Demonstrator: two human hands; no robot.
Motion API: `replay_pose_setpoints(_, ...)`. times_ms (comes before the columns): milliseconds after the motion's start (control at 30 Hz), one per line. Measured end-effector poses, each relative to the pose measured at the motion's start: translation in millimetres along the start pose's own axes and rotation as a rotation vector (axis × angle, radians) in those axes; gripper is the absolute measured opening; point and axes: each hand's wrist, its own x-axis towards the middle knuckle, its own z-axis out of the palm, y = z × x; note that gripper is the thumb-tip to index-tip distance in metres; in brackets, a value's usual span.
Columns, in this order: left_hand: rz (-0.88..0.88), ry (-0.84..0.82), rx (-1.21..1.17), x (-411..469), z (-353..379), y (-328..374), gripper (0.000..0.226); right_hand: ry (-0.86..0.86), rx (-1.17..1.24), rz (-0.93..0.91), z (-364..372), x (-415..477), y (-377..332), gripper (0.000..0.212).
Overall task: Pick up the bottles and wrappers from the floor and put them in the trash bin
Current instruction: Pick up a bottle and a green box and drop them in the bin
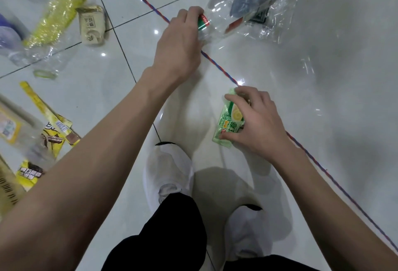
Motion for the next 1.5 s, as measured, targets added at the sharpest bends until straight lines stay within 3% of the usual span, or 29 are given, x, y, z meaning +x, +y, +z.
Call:
replay_pose_setpoints(200,0.022,0.013,-0.067,-10,1,0,0.05,0.02,-0.107,-0.016,17,-7,0,0.104)
replay_pose_setpoints(433,0.028,0.019,-0.092,-18,-4,6,0.051,0.235,-0.058,-0.019,29,-9,2,0.041)
replay_pose_setpoints(567,0.051,0.042,-0.105,-23,-11,9,0.05,0.298,0.042,0.007,29,-9,4,0.021)
replay_pose_setpoints(733,0.059,0.093,-0.158,-28,-23,14,0.052,0.322,0.284,0.095,12,-6,-4,0.012)
replay_pose_setpoints(867,0.074,0.131,-0.191,-31,-45,22,0.052,0.373,0.294,0.127,-22,-2,-16,0.014)
replay_pose_setpoints(1133,0.124,0.183,-0.241,-70,-171,81,0.052,0.494,0.218,0.071,-173,-26,-94,0.02)
replay_pose_setpoints(1500,0.081,0.273,-0.329,-179,-523,240,0.049,0.691,0.271,-0.055,-496,-177,-323,0.019)
